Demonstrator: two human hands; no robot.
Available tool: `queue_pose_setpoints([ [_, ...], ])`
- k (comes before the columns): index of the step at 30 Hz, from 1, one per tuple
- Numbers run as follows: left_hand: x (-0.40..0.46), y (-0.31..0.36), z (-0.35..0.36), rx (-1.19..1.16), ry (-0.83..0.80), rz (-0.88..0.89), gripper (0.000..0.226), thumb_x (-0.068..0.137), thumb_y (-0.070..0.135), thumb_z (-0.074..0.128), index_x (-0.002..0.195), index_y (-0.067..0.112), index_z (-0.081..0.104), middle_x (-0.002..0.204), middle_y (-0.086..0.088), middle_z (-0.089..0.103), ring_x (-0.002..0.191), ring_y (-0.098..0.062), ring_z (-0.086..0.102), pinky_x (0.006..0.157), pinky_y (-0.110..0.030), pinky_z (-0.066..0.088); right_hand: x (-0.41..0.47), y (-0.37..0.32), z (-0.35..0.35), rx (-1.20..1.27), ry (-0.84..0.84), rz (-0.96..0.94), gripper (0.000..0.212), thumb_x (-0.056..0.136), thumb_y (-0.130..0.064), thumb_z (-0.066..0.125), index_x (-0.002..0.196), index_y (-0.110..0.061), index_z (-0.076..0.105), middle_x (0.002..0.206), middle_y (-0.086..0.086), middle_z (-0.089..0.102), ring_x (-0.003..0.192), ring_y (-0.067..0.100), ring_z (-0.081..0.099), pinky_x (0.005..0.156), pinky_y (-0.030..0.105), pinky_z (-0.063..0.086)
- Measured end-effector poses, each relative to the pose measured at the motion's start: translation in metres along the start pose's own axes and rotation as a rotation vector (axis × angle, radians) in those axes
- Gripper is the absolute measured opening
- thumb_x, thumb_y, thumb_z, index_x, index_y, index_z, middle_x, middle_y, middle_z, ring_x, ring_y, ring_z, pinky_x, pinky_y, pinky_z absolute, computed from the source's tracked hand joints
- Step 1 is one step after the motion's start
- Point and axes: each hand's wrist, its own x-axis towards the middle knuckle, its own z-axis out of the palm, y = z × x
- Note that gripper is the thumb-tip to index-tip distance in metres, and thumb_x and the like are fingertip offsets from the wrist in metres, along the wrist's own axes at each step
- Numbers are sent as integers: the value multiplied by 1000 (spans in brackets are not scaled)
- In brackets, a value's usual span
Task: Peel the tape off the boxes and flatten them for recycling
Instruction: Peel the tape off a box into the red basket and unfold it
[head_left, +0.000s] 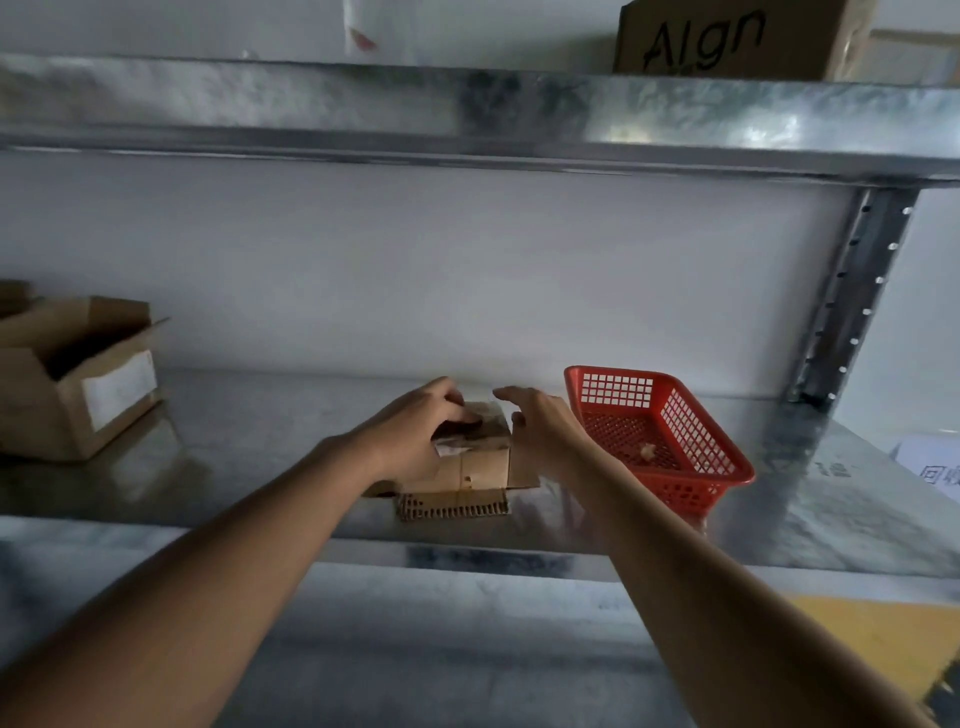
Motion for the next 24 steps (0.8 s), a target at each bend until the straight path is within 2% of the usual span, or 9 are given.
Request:
queue_pose_setpoints([
  [3,-12,-16,-5,-20,54,-6,64,79,-12,69,131,27,71,125,14,50,114,-11,53,101,-29,47,1,-10,13,-10,-47,-46,50,99,-2,55,145,-21,56,132,10,67,94,18,60,63,19,44],
  [7,-20,-32,-13,30,107,-20,64,82,-11,65,123,38,74,132,16,57,117,-12,57,100,-36,50,1,-20,21,-28,-54,-77,43,101,-2,51,135,-26,65,130,2,67,107,20,61,61,8,29],
  [11,-18,-45,-18,12,166,-88,42,96,10,57,116,40,76,126,15,69,109,-13,65,87,-38,56,4,-33,23,-32,-39,-91,27,105,-18,57,128,-25,69,121,0,70,92,14,62,58,13,35],
  [14,-11,-56,-20,-23,138,-94,28,104,29,50,124,37,68,123,15,63,101,-7,61,79,-28,50,3,-45,24,-4,-31,-96,22,101,-21,65,120,-21,75,113,1,74,95,16,68,73,21,54],
  [17,-4,-71,-15,-22,22,-29,31,107,37,48,135,42,61,127,20,47,112,-7,55,90,-30,51,2,-53,22,3,-7,-105,17,96,-18,71,111,-20,79,93,-6,73,74,-1,59,61,4,44],
  [19,-1,-85,-15,-88,-26,-9,32,108,34,48,136,46,60,134,23,46,125,-7,52,96,-24,45,2,-58,21,18,-7,-113,16,95,-15,72,109,-18,80,93,-4,77,77,4,65,69,10,50],
  [20,1,-91,-17,-116,-58,8,34,108,32,49,136,48,59,144,24,45,135,-6,46,103,-22,40,2,-60,21,29,-9,-116,15,94,-14,73,107,-17,80,95,-2,78,81,9,69,78,21,57],
  [22,3,-98,-22,-159,-118,46,39,109,29,49,134,58,56,154,26,41,144,-5,36,116,-27,31,5,-63,21,52,-25,-101,12,93,-13,75,103,-16,81,93,0,78,83,13,72,86,36,61],
  [24,5,-102,-24,-211,-150,77,45,109,29,47,124,72,54,153,26,43,146,-9,38,121,-35,31,10,-64,21,50,-47,-87,9,92,-15,77,100,-16,81,91,0,78,82,14,72,86,41,61],
])
